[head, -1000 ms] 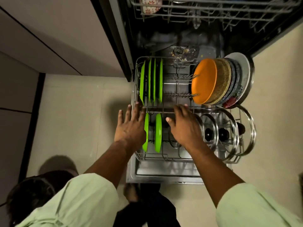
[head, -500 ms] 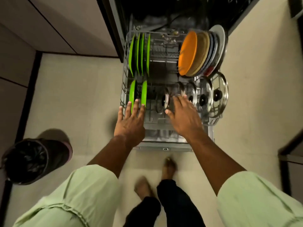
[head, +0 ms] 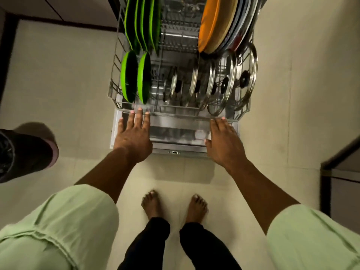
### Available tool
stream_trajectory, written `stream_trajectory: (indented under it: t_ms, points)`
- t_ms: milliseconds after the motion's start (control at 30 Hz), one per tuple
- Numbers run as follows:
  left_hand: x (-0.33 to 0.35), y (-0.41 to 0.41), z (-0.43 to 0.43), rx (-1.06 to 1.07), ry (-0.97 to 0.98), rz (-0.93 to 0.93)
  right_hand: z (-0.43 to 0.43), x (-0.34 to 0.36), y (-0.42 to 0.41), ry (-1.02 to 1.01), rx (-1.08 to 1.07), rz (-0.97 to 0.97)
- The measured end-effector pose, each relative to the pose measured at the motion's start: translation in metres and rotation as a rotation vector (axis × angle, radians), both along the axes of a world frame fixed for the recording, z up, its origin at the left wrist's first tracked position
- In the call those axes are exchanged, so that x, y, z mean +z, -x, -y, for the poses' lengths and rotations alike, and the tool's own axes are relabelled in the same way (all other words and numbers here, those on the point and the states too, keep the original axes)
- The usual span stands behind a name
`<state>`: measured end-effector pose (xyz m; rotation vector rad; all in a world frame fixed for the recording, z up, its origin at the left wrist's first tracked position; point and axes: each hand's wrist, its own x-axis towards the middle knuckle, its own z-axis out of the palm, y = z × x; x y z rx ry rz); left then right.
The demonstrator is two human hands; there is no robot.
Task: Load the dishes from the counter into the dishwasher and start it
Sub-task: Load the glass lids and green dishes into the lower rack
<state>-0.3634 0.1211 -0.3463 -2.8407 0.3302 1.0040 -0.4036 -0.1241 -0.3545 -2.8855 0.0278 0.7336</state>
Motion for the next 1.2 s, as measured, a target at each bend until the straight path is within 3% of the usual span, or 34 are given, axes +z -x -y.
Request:
stream_trajectory:
  t_ms: [233, 533, 733, 900, 1067, 1200]
  points:
    - [-0.064, 0.003, 0.012, 0.073, 0.018, 0.053, 0.013, -0.066, 0.005, 0.073, -0.105, 0.013]
    - [-0.138, 0.003, 0.023, 0.060, -0.008, 0.245, -0.019, -0.151, 0.002, 0.082, -0.323, 0.375]
    - [-0.170, -0.036, 0.013, 0.026, 0.169, 0.479, -0.027, -0.188, -0.046, 0.182, -0.371, 0.476]
    - [-0.180, -0.098, 0.036, 0.071, 0.139, 0.550, -0.010, -0.206, -0.112, 0.191, -0.375, 0.650]
    - [-0.177, -0.157, 0.049, 0.067, 0.143, 0.598, 0.007, -0.201, -0.166, 0.213, -0.297, 0.627]
    - [-0.162, -0.182, 0.053, 0.034, 0.104, 0.534, 0.020, -0.194, -0.180, 0.214, -0.238, 0.559]
